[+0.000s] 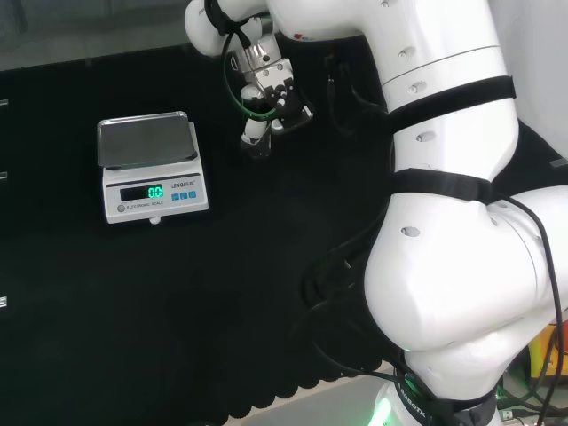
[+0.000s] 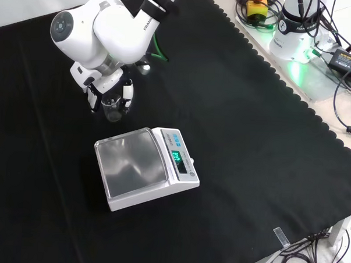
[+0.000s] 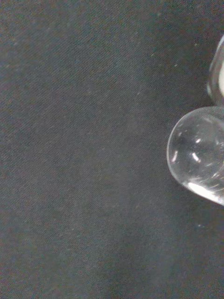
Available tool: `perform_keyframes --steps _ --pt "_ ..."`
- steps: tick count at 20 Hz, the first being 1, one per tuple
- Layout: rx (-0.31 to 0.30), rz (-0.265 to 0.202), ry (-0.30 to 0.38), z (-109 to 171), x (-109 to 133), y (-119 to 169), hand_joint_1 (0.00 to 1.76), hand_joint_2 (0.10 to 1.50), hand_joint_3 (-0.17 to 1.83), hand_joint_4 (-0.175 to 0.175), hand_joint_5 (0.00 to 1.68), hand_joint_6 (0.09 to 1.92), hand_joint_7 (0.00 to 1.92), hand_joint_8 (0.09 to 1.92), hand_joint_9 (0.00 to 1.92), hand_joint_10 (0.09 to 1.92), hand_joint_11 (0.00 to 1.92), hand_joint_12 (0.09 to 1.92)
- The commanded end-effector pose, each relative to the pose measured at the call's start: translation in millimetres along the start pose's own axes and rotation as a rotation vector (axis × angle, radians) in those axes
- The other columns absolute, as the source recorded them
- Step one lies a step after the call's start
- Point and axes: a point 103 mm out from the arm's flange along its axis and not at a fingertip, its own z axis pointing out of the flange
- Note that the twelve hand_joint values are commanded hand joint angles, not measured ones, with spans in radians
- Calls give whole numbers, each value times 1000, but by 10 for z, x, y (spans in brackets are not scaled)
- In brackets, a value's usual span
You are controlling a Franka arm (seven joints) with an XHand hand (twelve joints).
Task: Pick up the beaker.
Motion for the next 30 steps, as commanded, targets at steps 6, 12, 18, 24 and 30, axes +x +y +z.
perform_keyframes --steps 6,12,18,24,30 --pt "-16 24 -21 67 -85 -78 887 760 469 -30 794 119 844 473 1035 412 798 1190" --pt "-34 27 -32 11 -90 -78 943 740 539 -52 851 227 963 423 1210 293 941 1090" --pt "-2 17 -64 -94 -112 -108 999 738 569 -81 870 338 1026 392 1331 199 1099 970" --pt "18 20 -82 -272 -165 -227 1000 738 577 -95 885 377 1041 386 1372 163 1156 924" --pt "13 15 -82 -379 -174 -307 980 735 582 -101 870 379 1040 384 1381 153 1164 916"
